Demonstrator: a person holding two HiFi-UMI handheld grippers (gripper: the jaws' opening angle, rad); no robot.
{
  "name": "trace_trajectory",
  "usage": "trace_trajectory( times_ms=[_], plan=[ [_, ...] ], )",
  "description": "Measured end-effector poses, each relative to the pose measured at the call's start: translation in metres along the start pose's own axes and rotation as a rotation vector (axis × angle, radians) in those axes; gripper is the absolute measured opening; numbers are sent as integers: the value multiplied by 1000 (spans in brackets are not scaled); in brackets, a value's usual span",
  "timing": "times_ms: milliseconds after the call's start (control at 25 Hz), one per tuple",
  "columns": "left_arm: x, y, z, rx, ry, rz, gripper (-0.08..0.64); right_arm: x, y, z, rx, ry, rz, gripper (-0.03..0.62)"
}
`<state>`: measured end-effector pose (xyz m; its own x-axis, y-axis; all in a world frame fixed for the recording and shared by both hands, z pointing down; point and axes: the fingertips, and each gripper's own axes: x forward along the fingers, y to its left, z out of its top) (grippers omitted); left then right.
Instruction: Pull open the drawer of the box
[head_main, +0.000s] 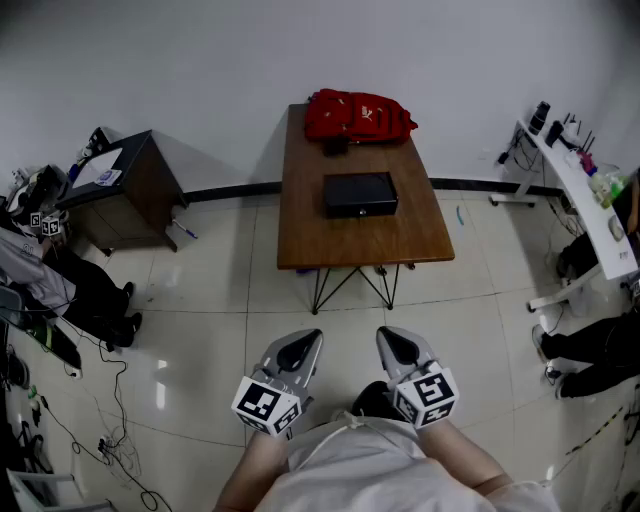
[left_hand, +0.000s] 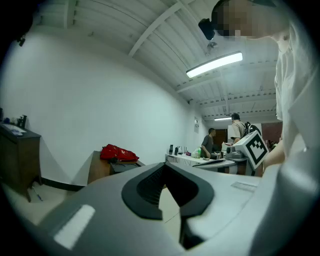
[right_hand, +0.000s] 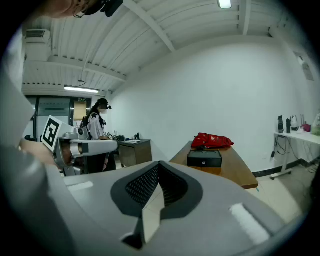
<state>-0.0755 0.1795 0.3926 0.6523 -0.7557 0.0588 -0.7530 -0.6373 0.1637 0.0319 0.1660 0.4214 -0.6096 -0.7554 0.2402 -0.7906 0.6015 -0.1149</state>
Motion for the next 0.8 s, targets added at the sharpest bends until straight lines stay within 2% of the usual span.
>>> trace_trajectory(
  times_ms=[280,480,800],
  plan=[
    [25,25,-14,-29,18,12,6,27,-18,-3,-91,17,-9,8],
    [58,59,-14,-34,30,37,6,71,-50,2,-39,23,3,8],
    [147,144,11,-25,41,83,6,171,-135,43,-51,34,-23,8]
  ],
)
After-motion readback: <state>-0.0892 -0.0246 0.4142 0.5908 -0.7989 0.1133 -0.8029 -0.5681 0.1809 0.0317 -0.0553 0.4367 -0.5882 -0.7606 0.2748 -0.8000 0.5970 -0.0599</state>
